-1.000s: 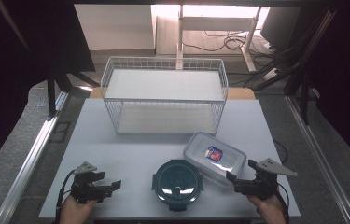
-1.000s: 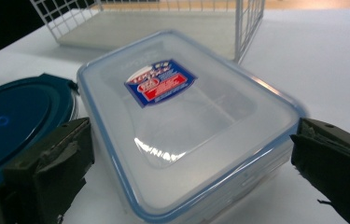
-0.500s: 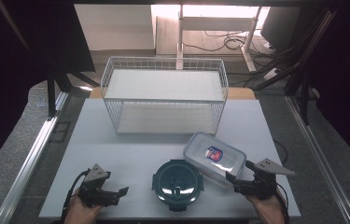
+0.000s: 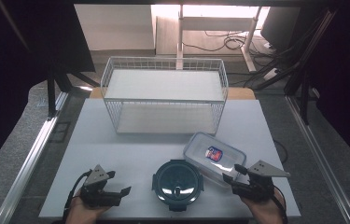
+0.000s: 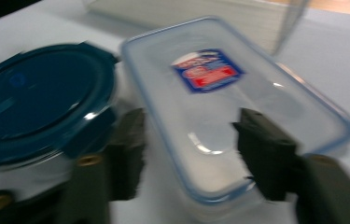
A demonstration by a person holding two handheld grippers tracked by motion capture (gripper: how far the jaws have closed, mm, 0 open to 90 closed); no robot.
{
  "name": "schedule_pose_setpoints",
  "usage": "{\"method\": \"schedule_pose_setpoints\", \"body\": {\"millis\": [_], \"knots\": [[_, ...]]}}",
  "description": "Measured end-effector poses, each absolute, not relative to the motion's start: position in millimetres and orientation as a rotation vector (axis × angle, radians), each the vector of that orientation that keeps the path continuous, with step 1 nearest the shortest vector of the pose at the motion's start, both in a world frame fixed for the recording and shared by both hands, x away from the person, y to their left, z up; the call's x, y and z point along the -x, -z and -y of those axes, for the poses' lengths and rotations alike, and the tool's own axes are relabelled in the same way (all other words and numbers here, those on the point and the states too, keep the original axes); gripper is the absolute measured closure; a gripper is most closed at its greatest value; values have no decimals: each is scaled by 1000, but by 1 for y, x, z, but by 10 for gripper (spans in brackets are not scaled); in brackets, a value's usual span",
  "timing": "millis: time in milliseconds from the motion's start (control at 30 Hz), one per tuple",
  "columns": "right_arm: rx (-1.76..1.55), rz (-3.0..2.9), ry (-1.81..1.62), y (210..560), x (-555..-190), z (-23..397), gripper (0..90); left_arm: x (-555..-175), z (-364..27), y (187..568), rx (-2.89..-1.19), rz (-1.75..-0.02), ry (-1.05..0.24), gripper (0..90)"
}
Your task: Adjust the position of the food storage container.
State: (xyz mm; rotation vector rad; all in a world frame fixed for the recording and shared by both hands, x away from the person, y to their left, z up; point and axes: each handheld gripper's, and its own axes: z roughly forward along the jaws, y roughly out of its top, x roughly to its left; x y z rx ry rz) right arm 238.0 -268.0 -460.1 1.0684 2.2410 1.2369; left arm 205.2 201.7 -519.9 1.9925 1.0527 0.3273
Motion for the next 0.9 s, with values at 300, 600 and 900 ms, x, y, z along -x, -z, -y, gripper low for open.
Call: {"method": "schedule_pose_setpoints", "body": {"millis": [300,600,900], "knots": [[-932,-2476,-1276,466,-228,240,894,-202,-196,518,-1981,-1004,-329,145],[-811,-2639,-1230,478,-218,211,896,-202,-191,521,-2011,-982,-318,155],[-856,-2629,-1240,480,-222,214,897,-201,-187,521,-2030,-970,-318,167]]}}
